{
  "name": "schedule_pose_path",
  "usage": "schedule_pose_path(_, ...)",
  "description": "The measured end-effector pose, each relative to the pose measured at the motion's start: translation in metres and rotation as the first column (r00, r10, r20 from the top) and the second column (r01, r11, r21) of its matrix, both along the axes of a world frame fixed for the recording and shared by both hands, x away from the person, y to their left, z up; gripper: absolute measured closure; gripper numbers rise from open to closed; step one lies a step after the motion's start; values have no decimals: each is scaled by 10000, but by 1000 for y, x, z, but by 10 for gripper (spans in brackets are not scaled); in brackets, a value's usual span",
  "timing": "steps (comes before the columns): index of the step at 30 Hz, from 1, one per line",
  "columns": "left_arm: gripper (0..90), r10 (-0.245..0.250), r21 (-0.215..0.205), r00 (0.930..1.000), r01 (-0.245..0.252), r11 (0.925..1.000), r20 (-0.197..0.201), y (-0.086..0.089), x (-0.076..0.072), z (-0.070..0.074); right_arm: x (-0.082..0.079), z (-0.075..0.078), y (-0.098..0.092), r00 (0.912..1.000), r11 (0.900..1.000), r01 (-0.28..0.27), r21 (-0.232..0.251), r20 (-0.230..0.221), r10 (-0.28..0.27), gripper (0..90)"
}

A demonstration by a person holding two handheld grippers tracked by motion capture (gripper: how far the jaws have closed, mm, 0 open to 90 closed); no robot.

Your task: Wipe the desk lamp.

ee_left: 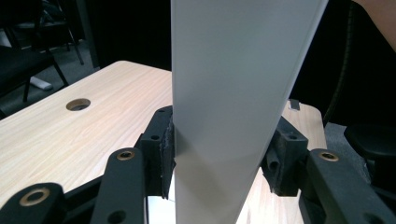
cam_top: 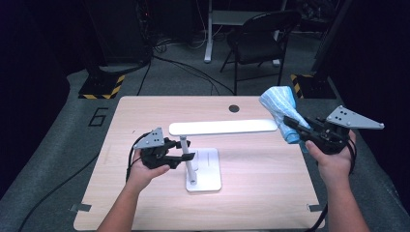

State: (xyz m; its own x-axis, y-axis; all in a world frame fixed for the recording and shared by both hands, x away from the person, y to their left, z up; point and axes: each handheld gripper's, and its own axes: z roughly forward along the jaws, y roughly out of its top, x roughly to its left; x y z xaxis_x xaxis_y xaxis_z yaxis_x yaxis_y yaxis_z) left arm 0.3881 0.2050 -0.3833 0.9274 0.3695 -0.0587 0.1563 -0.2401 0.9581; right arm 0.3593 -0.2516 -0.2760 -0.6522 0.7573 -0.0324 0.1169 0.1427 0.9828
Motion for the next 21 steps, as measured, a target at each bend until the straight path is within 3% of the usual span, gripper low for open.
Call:
schedule_pose_path(1,497,0,0,10000,0,10000,0,0,0,0,0,0,0,10000,10000,0,0,0,0,719)
schedule_pose_path(2,485,72,-347,10000,-73,9994,-10,2,0,2,-1,3,1,9999,10000,-78,-9,68,78,718)
schedule_pose_path(4,477,113,-435,9999,-113,9990,11,2,0,3,-1,4,3,9998,9998,-205,14,55,204,718)
schedule_pose_path(10,518,67,-434,10000,-66,9990,35,1,0,2,2,4,10,9984,9981,-558,-270,13,559,716)
schedule_pose_path(12,522,54,-407,10000,-51,9992,74,1,-1,1,5,2,15,9959,9955,-848,-416,-336,834,715)
schedule_pose_path(17,523,32,-387,9999,-27,9992,117,1,0,1,10,-3,18,9940,9941,-967,-493,-569,938,716)
schedule_pose_path(21,523,70,-421,9999,-65,9991,128,0,0,1,12,-6,16,9890,9928,-1180,-227,-921,1154,716)
